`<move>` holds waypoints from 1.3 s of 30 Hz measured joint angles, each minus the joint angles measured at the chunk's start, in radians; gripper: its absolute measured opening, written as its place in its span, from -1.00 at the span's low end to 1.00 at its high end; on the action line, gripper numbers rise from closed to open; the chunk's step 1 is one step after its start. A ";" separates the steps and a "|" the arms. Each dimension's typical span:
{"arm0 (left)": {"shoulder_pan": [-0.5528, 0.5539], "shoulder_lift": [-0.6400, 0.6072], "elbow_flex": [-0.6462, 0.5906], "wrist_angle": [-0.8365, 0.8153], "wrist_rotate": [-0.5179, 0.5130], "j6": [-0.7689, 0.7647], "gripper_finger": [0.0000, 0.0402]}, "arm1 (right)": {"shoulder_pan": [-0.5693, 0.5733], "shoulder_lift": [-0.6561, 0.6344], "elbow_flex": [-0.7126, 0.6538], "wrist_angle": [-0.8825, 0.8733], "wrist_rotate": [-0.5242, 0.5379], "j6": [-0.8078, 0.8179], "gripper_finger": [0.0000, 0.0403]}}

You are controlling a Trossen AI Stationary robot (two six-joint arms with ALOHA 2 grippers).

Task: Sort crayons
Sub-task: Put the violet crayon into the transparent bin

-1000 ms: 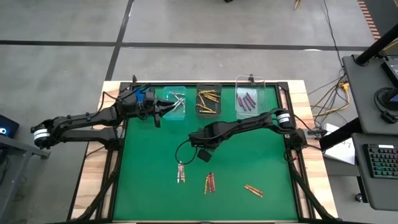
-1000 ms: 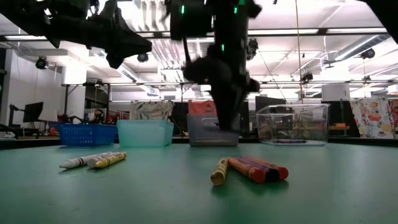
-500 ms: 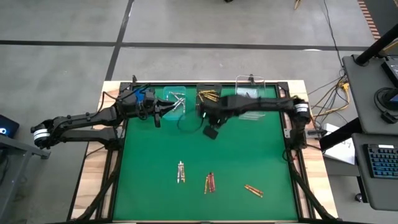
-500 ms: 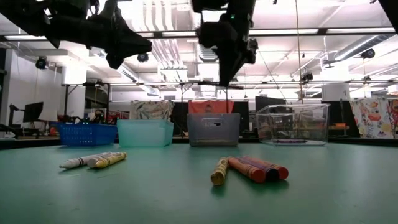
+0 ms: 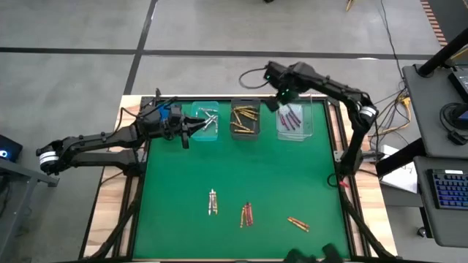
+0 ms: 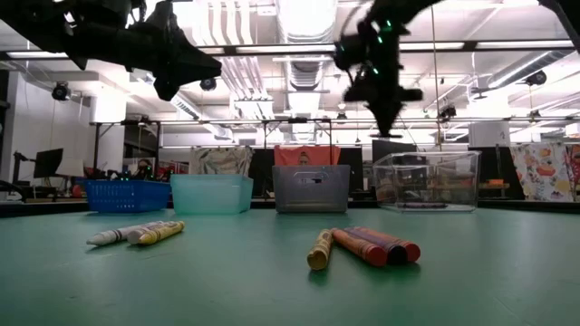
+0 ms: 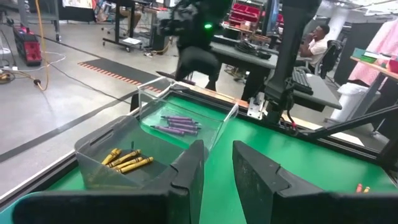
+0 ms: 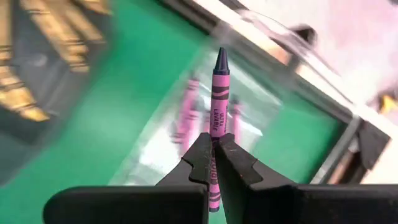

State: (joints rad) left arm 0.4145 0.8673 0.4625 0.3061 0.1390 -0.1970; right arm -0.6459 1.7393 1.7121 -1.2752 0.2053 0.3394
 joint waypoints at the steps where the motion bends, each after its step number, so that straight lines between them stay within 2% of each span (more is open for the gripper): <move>1: 0.000 0.000 0.000 0.000 0.000 0.000 -0.66 | -0.029 0.000 -0.012 -0.002 0.002 0.000 -0.96; 8: 0.000 0.000 0.000 -0.003 0.000 -0.004 -0.66 | -0.135 -0.002 -0.133 0.007 0.001 0.067 -0.96; 15: 0.000 0.000 0.000 -0.002 -0.001 -0.004 -0.66 | -0.136 -0.002 -0.251 0.043 0.080 0.144 -0.96; 23: 0.000 0.000 0.000 -0.002 -0.002 -0.004 -0.66 | -0.136 -0.002 -0.337 0.166 0.084 0.161 -0.96; 30: 0.000 0.000 0.000 -0.002 -0.002 -0.004 -0.66 | -0.136 -0.002 -0.346 0.207 0.091 0.132 -0.95; 39: 0.000 0.000 0.000 -0.002 -0.002 -0.004 -0.66 | -0.136 -0.002 -0.346 0.211 0.084 0.115 -0.66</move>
State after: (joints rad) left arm 0.4145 0.8669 0.4625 0.3038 0.1373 -0.2008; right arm -0.7815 1.7374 1.3663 -1.0641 0.2893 0.4543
